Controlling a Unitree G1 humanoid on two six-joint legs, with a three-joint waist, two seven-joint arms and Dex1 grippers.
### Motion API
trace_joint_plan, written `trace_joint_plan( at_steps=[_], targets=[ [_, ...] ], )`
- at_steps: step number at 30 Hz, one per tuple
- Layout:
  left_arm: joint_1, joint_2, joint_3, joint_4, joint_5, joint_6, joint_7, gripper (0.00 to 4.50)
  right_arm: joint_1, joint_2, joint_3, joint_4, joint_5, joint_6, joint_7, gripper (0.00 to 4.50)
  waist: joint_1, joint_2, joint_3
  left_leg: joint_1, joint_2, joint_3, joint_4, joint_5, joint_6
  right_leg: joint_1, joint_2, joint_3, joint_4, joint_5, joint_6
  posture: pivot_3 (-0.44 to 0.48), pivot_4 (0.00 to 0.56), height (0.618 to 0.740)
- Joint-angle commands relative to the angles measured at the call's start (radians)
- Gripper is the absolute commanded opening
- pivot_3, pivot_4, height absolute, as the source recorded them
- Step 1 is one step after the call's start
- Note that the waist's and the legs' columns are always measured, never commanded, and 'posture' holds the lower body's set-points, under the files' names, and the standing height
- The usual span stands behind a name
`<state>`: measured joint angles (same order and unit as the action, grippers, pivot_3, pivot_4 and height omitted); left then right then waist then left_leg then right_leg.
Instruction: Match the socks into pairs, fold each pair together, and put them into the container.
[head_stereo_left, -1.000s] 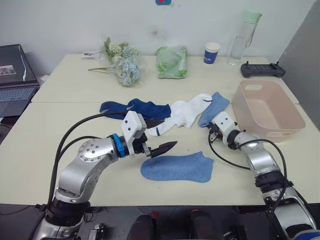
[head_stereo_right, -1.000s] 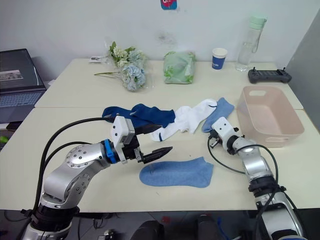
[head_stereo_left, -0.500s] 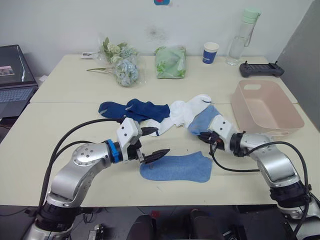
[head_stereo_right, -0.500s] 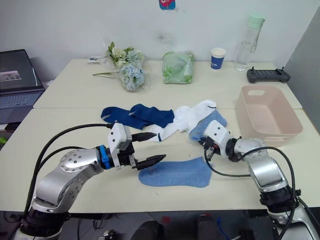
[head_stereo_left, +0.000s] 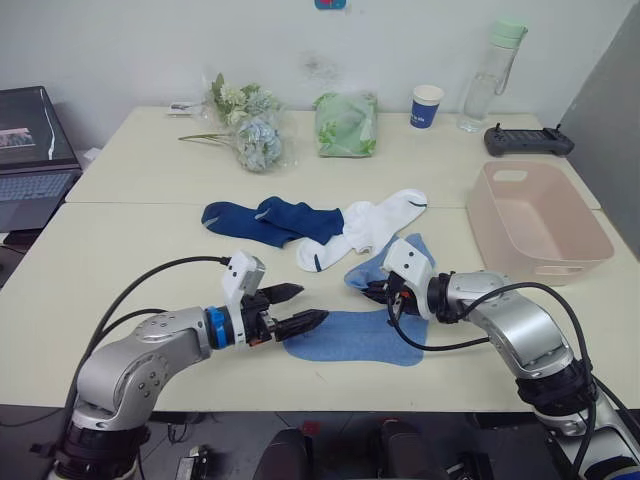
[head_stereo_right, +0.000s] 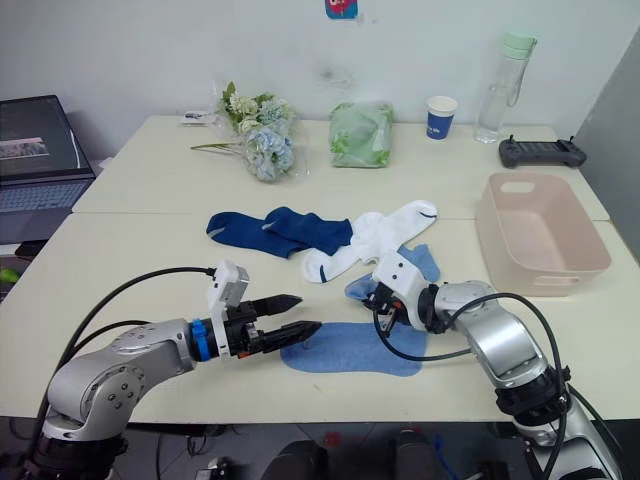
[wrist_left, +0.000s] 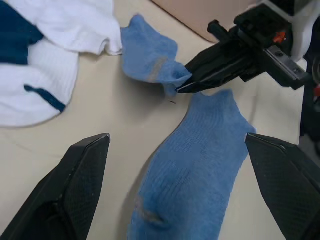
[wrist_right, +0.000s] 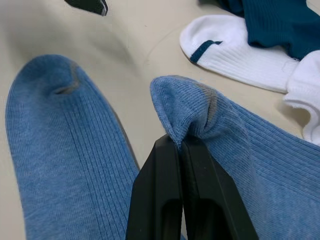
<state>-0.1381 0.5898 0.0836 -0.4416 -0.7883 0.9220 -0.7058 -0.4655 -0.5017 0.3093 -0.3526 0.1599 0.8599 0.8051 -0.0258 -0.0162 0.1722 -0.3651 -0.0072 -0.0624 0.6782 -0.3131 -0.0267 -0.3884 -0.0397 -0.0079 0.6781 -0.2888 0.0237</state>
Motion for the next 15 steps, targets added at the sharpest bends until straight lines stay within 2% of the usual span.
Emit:
trace_joint_plan(
  at_steps=[1, 4, 8, 15],
  targets=[
    [-0.024, -0.147, 0.105, 0.021, -0.261, 0.157, 0.182, 4.50, -0.019, -0.002, 0.000, -0.028, 0.016, -0.010, -0.004, 0.02, 0.000, 0.000, 0.000, 0.000, 0.000, 0.000, 0.000, 0.000, 0.000, 0.000, 0.000, 0.000, 0.001, 0.000, 0.000, 0.000, 0.150, 0.740],
    [-0.058, -0.250, 0.170, 0.099, -0.424, 0.219, 0.343, 4.50, -0.015, -0.008, 0.001, -0.039, 0.021, -0.009, -0.001, 0.02, 0.000, -0.001, 0.000, 0.000, 0.000, -0.001, 0.000, 0.000, 0.000, 0.000, 0.000, -0.001, 0.001, 0.000, 0.000, 0.000, 0.150, 0.740],
    [-0.076, -0.286, 0.187, 0.149, -0.524, 0.253, 0.462, 4.50, -0.009, -0.020, 0.002, -0.053, 0.031, -0.012, 0.002, 0.02, -0.002, -0.001, 0.000, 0.000, 0.000, -0.001, 0.000, 0.000, 0.000, 0.000, 0.000, -0.001, 0.001, 0.000, 0.000, 0.000, 0.150, 0.740],
    [-0.083, -0.314, 0.125, 0.180, -0.535, 0.265, 0.531, 4.50, -0.005, -0.035, 0.006, -0.089, 0.054, -0.014, 0.017, 0.02, 0.000, -0.001, 0.000, 0.000, 0.000, -0.001, 0.000, 0.002, -0.005, 0.000, 0.000, 0.000, 0.001, 0.000, 0.000, 0.000, 0.150, 0.740]
  ],
)
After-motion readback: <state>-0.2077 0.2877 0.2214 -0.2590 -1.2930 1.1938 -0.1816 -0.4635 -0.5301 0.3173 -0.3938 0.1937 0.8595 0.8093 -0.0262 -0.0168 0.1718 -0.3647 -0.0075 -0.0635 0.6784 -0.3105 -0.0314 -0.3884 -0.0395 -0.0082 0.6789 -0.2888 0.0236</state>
